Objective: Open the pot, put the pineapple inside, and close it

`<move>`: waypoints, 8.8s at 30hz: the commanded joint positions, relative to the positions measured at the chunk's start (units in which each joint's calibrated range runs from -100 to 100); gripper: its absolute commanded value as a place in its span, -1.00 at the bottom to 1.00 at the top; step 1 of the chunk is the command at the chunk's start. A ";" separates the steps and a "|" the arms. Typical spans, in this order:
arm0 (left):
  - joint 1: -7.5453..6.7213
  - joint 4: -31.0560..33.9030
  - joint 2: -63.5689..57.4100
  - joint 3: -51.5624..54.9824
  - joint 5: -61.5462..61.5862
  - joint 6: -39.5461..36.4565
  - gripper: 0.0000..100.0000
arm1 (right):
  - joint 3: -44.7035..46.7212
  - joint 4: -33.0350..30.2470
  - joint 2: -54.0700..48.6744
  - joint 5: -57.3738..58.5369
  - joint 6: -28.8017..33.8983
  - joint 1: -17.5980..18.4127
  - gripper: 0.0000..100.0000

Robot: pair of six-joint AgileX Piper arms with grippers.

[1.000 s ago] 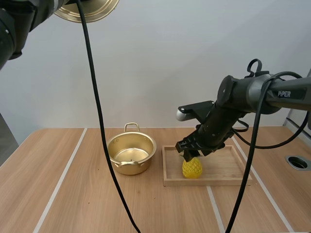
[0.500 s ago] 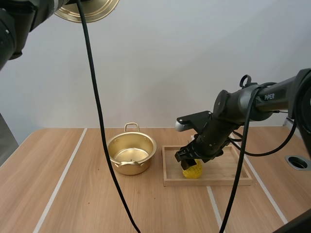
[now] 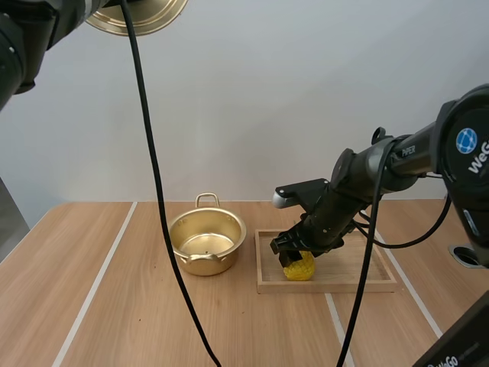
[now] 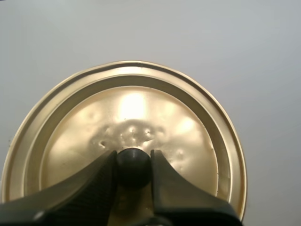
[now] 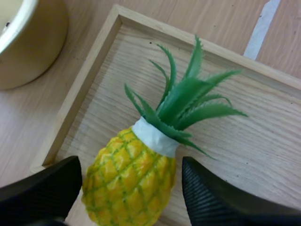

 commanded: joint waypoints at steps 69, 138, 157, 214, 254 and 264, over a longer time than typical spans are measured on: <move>-0.11 -0.58 -0.44 -0.56 -0.53 -0.32 -1.00 | -1.66 11.09 -31.06 -22.17 -4.17 0.08 -1.00; -0.11 -0.58 -0.44 -0.56 -0.53 -0.32 -1.00 | -1.66 12.35 0.60 -48.95 -10.84 20.30 -1.00; -0.11 -0.58 -0.44 -0.56 -0.53 -0.32 -1.00 | -9.00 14.01 9.53 -45.77 -10.84 20.66 -1.00; -0.11 -0.58 -0.44 -0.56 -0.53 -0.32 -1.00 | -10.25 16.61 17.63 -32.85 -10.50 21.74 -1.00; -0.11 -0.58 -0.44 -0.56 -0.53 -0.32 -1.00 | -10.78 18.00 14.95 -29.81 -10.61 20.74 1.00; -0.11 -0.58 -0.44 -0.56 -0.53 -0.32 -1.00 | -15.45 17.89 10.89 -28.37 -10.61 20.74 1.00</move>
